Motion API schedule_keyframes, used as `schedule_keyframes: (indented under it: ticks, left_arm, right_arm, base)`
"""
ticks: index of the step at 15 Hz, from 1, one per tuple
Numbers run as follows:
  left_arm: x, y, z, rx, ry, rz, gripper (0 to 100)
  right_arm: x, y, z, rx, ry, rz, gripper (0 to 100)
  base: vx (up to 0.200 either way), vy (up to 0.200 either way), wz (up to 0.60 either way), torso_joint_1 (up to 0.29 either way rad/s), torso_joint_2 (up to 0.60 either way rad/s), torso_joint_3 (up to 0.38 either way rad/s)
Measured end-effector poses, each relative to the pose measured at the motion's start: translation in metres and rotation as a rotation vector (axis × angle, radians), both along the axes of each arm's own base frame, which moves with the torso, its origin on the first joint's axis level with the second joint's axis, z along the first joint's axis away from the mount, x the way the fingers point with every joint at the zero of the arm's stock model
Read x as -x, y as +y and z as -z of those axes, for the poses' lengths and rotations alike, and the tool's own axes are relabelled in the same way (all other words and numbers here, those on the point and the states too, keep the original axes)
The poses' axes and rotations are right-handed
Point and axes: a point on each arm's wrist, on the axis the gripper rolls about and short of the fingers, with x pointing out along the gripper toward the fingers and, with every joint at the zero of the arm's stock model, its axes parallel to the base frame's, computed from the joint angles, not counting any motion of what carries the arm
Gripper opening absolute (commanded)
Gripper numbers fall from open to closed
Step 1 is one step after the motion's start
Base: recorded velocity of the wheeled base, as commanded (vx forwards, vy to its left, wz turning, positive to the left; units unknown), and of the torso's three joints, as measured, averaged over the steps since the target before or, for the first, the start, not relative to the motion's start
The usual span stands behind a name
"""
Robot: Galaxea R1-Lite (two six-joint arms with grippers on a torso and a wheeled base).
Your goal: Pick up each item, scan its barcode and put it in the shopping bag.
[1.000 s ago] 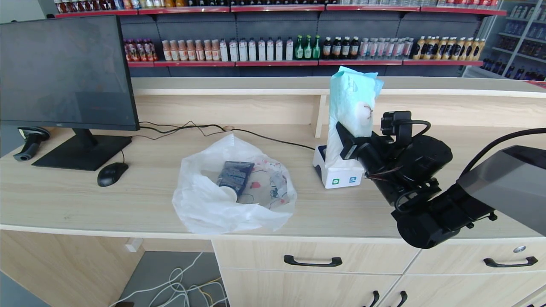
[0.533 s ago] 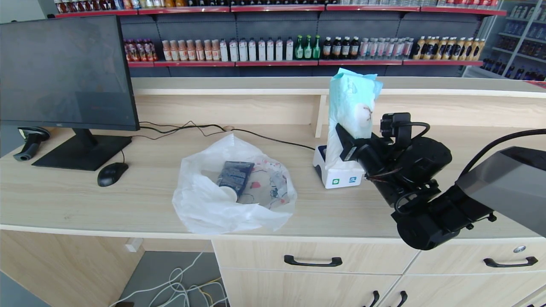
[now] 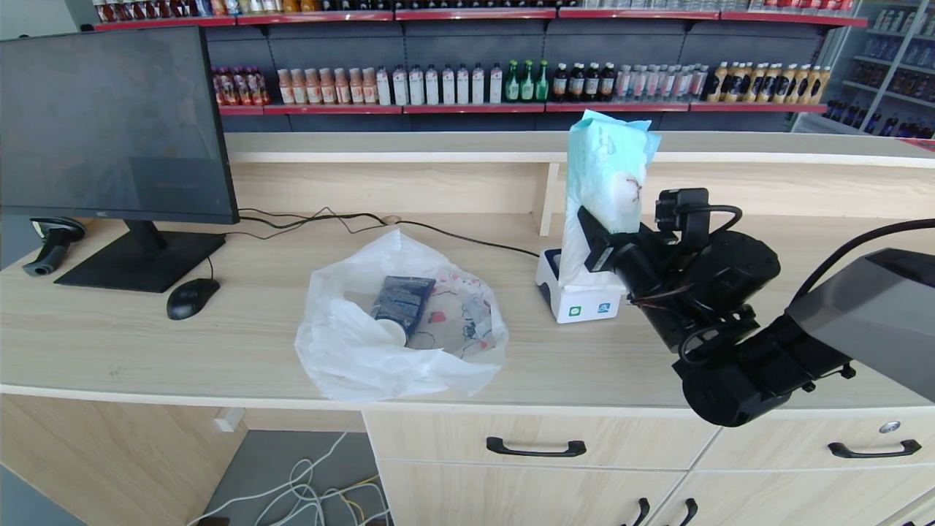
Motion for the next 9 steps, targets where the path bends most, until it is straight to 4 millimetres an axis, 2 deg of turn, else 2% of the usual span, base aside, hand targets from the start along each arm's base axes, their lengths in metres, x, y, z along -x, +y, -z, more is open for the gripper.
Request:
schedule_keyframes:
  ticks: [5,9]
  left_arm:
    - [0.0,0.0,0.0,0.0,0.0,0.0,100]
    - [0.0,0.0,0.0,0.0,0.0,0.0,100]
  right_arm:
    - [0.008,-0.003,-0.009,0.007,-0.016,0.006,0]
    - [0.024,-0.009,-0.017,0.003,-0.008,0.014,0]
  base:
    - [0.0,0.0,0.0,0.0,0.0,0.0]
    - [0.0,0.0,0.0,0.0,0.0,0.0]
